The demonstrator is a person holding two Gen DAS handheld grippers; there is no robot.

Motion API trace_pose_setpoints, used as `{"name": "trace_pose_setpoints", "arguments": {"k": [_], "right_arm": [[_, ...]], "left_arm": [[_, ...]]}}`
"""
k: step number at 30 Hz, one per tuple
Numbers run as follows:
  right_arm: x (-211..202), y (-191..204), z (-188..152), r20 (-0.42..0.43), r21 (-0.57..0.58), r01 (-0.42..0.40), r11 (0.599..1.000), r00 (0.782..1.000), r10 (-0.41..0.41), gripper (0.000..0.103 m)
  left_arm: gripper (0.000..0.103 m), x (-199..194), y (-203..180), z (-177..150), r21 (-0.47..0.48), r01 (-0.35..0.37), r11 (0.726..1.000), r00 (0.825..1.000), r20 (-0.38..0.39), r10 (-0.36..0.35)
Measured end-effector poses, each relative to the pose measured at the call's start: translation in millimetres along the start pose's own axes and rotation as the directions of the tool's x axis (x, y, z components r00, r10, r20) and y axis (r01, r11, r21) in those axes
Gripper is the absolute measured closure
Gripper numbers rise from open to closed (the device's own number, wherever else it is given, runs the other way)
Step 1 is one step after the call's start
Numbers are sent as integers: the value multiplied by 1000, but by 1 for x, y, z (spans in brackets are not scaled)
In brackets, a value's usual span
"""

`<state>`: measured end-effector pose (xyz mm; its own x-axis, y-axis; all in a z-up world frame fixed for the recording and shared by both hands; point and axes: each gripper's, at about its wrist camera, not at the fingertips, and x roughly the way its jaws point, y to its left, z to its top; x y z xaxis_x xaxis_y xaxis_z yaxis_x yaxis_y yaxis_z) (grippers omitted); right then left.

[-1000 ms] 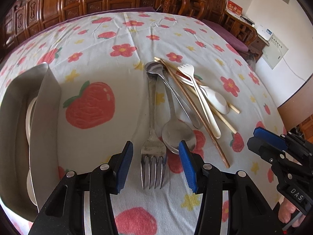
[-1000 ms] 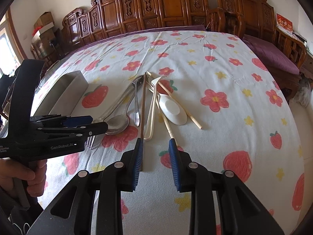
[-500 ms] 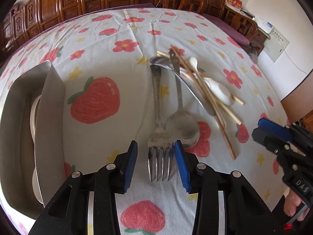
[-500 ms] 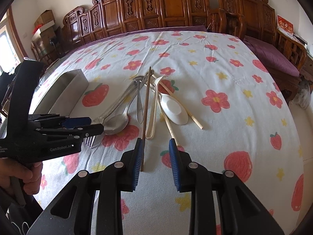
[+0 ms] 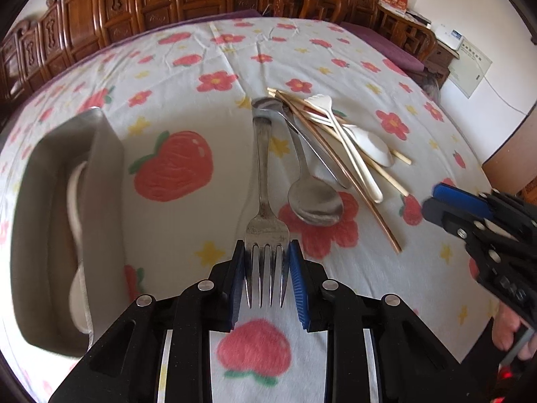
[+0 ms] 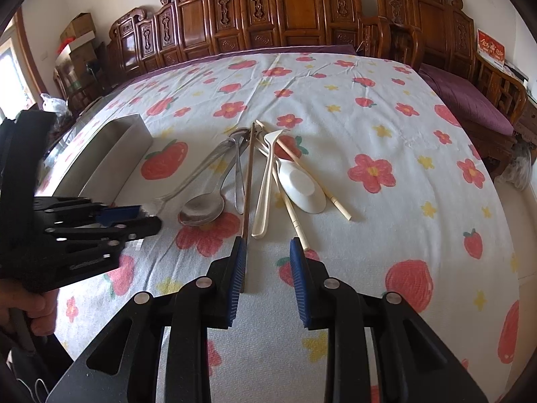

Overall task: Organize utensils
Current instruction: 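Lift the metal fork with the left tool while the right tool grasps a metal spoon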

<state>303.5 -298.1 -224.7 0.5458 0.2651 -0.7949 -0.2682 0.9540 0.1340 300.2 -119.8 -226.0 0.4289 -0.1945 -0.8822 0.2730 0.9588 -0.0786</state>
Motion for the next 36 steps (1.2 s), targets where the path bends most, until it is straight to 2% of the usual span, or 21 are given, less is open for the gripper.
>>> {"name": "trace_pose_setpoints", "arguments": {"k": [11,15,20,26,27,32,35,36], "right_arm": [[5,25,1,7,-36,-45,998,999,46,73],[15,38,7,7,-9,-68,998,998,68,73],[42,46,18,-22,78,-98,992,995,100,73],[66,43,26,-64,114,-39,993,997,46,73],[68,42,27,-68,116,-34,993,997,42,70],[74,49,32,-70,75,-5,997,997,10,64],[75,54,32,-73,47,22,999,997,-18,64],[75,54,32,-74,42,31,999,997,-28,67]], "left_arm": [[79,-38,12,-40,9,-15,1000,999,51,14],[79,-44,15,-44,4,-24,1000,997,73,24],[79,-48,19,-46,-4,-12,1000,997,78,13],[79,-53,19,-49,-6,-1,1000,996,88,2],[79,-53,20,-49,-6,0,1000,996,88,1],[79,-54,21,-50,-11,4,1000,996,90,-3],[79,-54,22,-50,-14,2,1000,996,94,-1],[79,-54,22,-50,-15,2,1000,996,95,0]]}}
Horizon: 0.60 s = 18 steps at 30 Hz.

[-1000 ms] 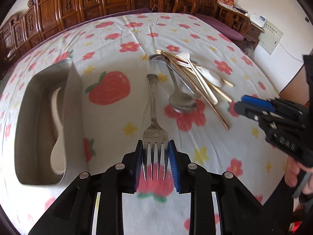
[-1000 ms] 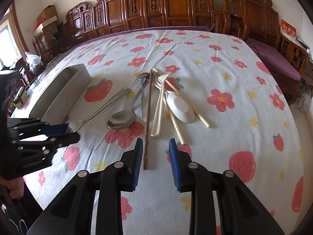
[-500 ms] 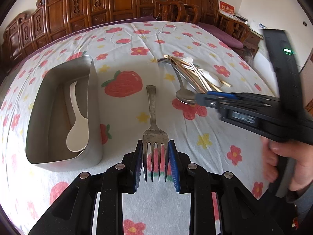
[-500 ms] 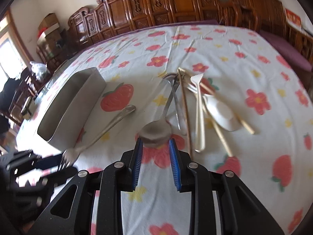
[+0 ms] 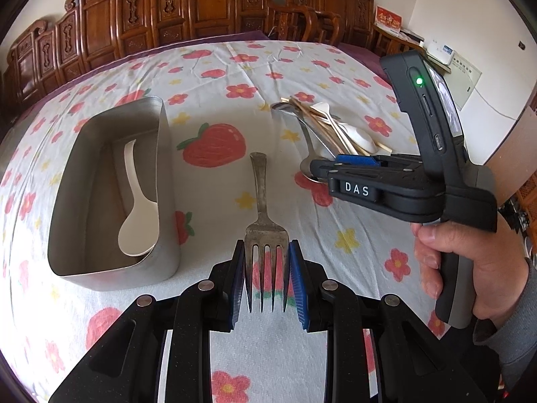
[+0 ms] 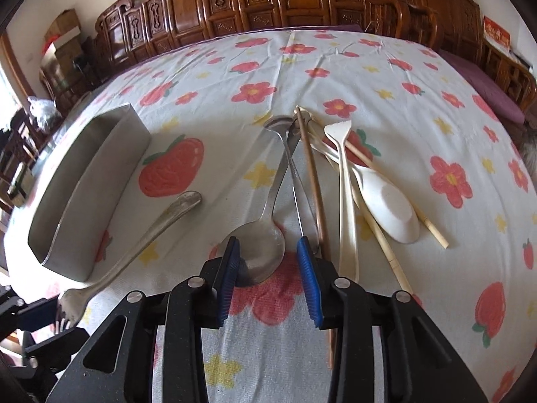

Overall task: Organize utensils
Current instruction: 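Lift the metal fork with the left tool while the right tool grasps a metal spoon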

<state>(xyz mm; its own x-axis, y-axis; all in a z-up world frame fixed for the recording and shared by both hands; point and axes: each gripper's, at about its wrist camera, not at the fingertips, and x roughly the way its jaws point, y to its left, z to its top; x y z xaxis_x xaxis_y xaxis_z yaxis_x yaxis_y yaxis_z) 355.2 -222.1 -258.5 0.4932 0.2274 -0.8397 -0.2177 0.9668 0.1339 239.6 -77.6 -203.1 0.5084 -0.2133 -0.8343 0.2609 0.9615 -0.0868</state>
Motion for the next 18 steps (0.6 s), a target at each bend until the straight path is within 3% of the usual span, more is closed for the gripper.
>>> {"name": "trace_pose_setpoints", "arguments": {"k": [1,3,8,18], "right_arm": [[0,0,0,-1,-4,5,1000,1000,-5,68],[-1,0,-1,-3,-11,16,1000,1000,-16,85],[-6,-11,-3,-9,13,-2,1000,1000,2,103],[-22,-5,-6,14,-42,-12,999,1000,13,102]], "left_arm": [[79,0,0,0,0,-2,1000,1000,1,2],[79,-2,-1,0,1,-4,1000,1000,5,4],[79,-8,-2,2,8,-9,1000,1000,20,9],[79,-21,-2,5,15,-16,1000,999,42,15]]}}
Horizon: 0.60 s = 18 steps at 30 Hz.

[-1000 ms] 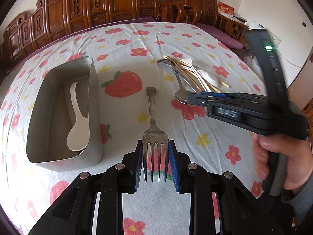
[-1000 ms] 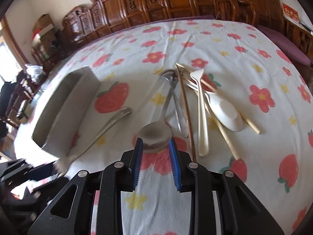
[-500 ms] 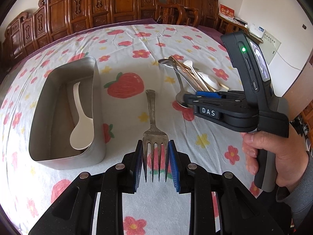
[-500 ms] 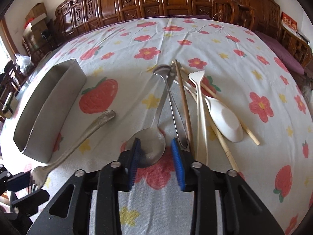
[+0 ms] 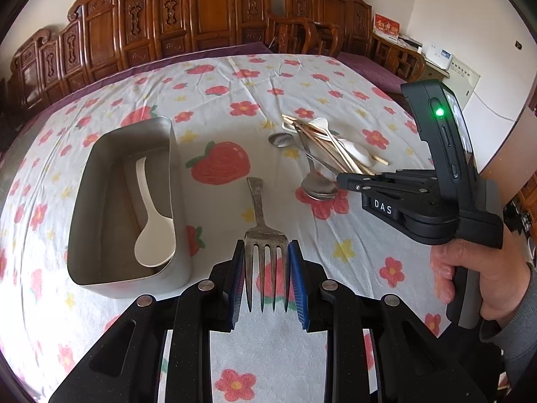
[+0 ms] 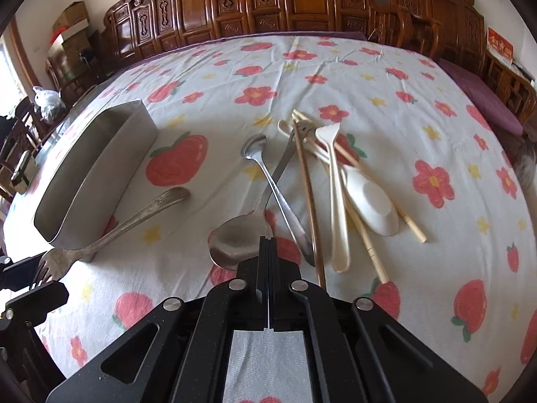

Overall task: Organize utensils
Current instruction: 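Lift the metal fork with the left tool while the right tool grasps a metal spoon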

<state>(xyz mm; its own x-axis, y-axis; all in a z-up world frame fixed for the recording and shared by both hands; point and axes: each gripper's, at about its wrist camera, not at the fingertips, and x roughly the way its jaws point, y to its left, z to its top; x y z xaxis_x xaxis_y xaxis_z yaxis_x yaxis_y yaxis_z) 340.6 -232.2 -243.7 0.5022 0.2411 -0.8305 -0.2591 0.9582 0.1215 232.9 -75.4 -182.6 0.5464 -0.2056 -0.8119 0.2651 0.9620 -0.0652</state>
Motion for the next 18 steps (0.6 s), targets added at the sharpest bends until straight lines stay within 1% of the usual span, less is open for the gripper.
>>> {"name": "trace_pose_setpoints", "arguments": {"k": [2,3,4,5,6,7,11,14,16,18], "right_arm": [[1,1,1,-2,3,-24,1000,1000,24,102],[2,1,2,-9,4,-27,1000,1000,27,96],[4,1,2,-17,9,-20,1000,1000,20,87],[5,0,1,-16,24,-16,1000,1000,16,67],[7,-2,0,-17,44,-18,999,1000,19,54],[9,-3,-1,-24,61,-23,998,999,25,52],[16,-1,1,-29,100,-35,994,999,38,52],[9,3,5,15,68,-10,998,1000,9,52],[10,0,10,11,56,-10,998,1000,9,52],[12,-3,18,7,28,12,1000,1000,-12,52]], "left_arm": [[79,-1,0,0,-1,1,1000,1000,0,-1],[79,-1,1,0,-3,2,1000,1000,-1,-2],[79,-1,1,-1,-5,4,1000,1000,-1,-4],[79,-1,1,-1,-6,5,1000,1000,-1,-6],[79,-1,2,-2,-7,7,1000,1000,-2,-7],[79,-1,2,-2,-8,8,1000,1000,-2,-8],[79,-1,2,-3,-10,13,1000,1000,-3,-13],[79,-2,4,-4,-16,22,1000,1000,-2,-22],[79,-2,5,-3,-17,25,1000,1000,-1,-25],[79,-2,4,-3,-15,25,1000,1000,1,-25]]}}
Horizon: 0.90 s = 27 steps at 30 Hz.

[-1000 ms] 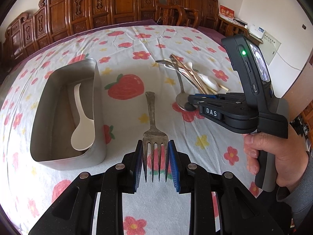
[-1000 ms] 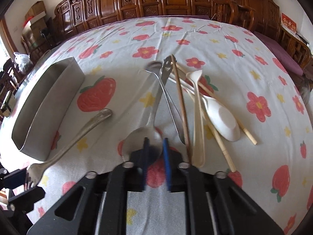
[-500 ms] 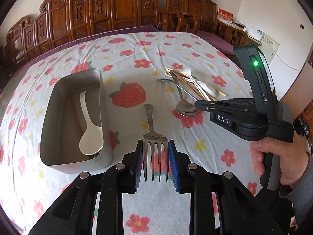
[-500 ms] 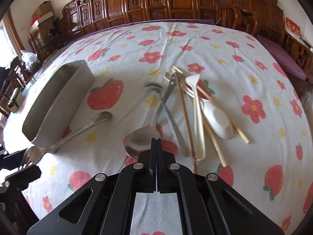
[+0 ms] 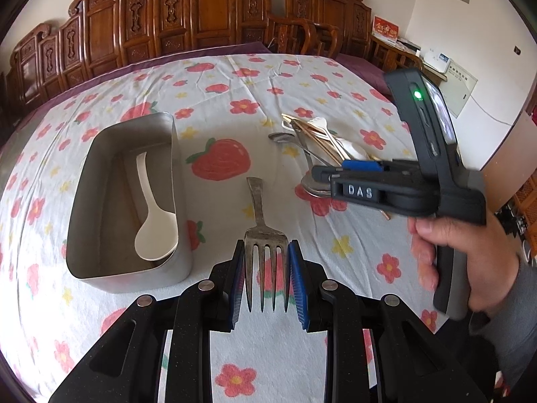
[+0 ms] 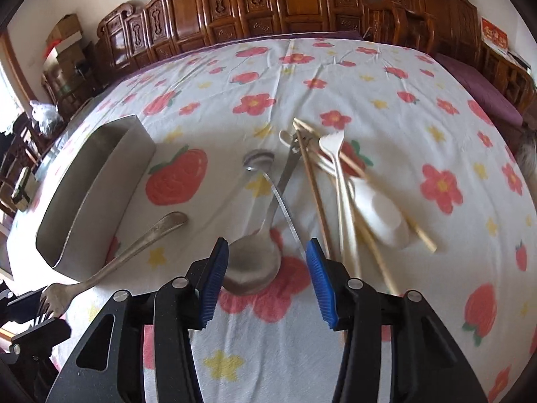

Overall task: Organize utensils
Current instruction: 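Lift the metal fork with the left tool while the right tool grasps a metal spoon, then carry the fork with the left tool over the tray while the right tool lifts the spoon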

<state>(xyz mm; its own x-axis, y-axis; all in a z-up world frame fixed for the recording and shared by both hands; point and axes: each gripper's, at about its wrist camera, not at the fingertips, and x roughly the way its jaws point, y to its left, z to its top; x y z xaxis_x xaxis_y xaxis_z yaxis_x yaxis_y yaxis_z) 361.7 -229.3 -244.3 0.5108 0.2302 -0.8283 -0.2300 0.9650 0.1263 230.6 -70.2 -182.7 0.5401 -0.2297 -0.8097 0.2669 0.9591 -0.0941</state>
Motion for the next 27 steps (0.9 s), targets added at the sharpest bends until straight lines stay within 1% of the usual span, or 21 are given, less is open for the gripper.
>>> {"name": "trace_pose_setpoints", "arguments": {"k": [2,3,5,6,7,9,11,13,14,15,17,21,27], "right_arm": [[4,-5,10,-4,-17,0,1000,1000,0,54],[7,-6,13,-12,-22,-8,1000,1000,8,60],[14,-6,20,-25,-58,-7,998,1000,6,65],[16,-5,22,-27,-70,-8,997,1000,7,69],[18,-4,26,-32,-78,-21,997,999,19,71],[23,-3,30,-39,-95,-14,995,999,11,78],[28,-2,35,-55,-108,-17,994,998,11,81],[35,-2,36,-82,-116,-17,993,997,7,81],[35,-1,37,-79,-116,-22,993,997,13,82],[35,-3,37,-84,-111,-31,993,996,21,84],[34,-2,36,-86,-109,-38,993,996,29,97],[28,-1,31,-75,-132,-23,991,997,13,99],[7,-2,28,-36,-122,-34,992,999,30,99]], "left_arm": [[79,1,0,1,-1,2,1000,1000,0,-2],[79,2,1,1,-2,4,1000,1000,0,-4],[79,2,2,1,-4,5,1000,1000,-1,-5],[79,3,2,1,-5,5,1000,1000,-2,-5],[79,3,2,0,-5,6,1000,1000,-1,-6],[79,3,3,1,-5,7,1000,1000,1,-7],[79,4,4,2,-9,7,1000,1000,1,-7],[79,4,5,3,-9,5,1000,1000,4,-5],[79,3,5,4,-9,4,1000,1000,5,-4],[79,3,6,4,-10,3,1000,1000,7,-3],[80,2,7,5,-13,4,1000,1000,12,-4],[80,-2,7,9,-12,5,1000,1000,24,-4],[81,-12,7,19,-3,9,1000,999,50,-9]]}}
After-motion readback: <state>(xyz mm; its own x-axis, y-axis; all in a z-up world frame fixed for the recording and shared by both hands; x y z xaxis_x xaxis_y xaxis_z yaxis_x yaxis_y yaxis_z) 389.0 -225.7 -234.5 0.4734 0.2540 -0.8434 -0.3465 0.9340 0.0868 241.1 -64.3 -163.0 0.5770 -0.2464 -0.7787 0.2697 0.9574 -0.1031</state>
